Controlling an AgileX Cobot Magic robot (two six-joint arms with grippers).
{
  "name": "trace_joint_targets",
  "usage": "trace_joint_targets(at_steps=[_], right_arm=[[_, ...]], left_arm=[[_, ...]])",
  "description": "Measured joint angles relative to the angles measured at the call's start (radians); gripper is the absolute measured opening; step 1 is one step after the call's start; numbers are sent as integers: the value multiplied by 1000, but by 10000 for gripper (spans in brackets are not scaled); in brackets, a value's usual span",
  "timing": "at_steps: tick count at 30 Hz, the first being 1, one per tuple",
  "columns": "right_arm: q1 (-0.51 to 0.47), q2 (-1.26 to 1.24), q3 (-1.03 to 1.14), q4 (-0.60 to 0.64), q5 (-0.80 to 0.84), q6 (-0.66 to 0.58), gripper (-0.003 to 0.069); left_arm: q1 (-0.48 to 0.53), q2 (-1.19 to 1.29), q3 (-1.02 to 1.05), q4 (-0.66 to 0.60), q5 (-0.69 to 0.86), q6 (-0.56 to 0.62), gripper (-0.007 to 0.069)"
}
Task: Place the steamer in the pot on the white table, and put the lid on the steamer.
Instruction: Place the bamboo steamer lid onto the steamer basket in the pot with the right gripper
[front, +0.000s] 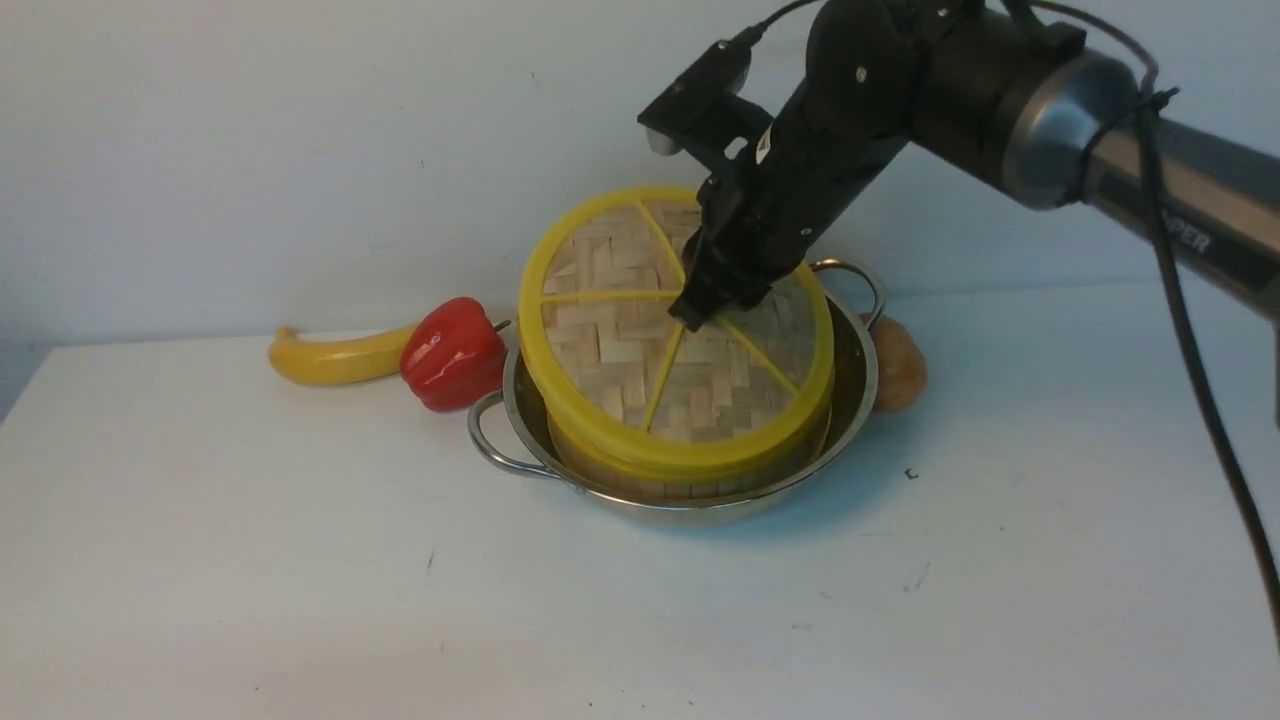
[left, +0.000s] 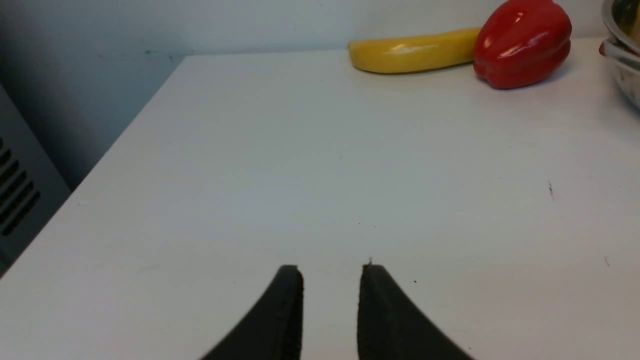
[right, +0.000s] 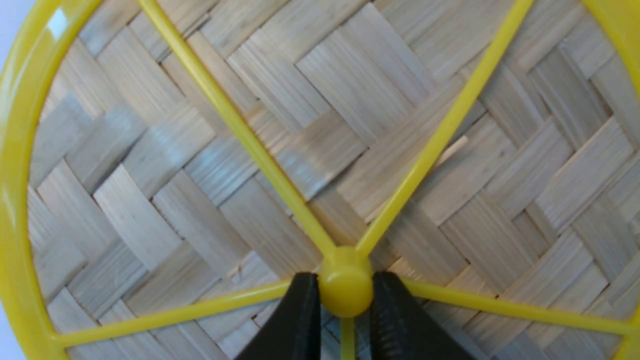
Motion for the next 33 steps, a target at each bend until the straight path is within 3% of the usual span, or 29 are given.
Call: trace_joint_targets(at_steps=[33], right_arm=[[-1,66,0,16,-132,-34,138]], left_arm=[[0,0,0,0,0,0,157]])
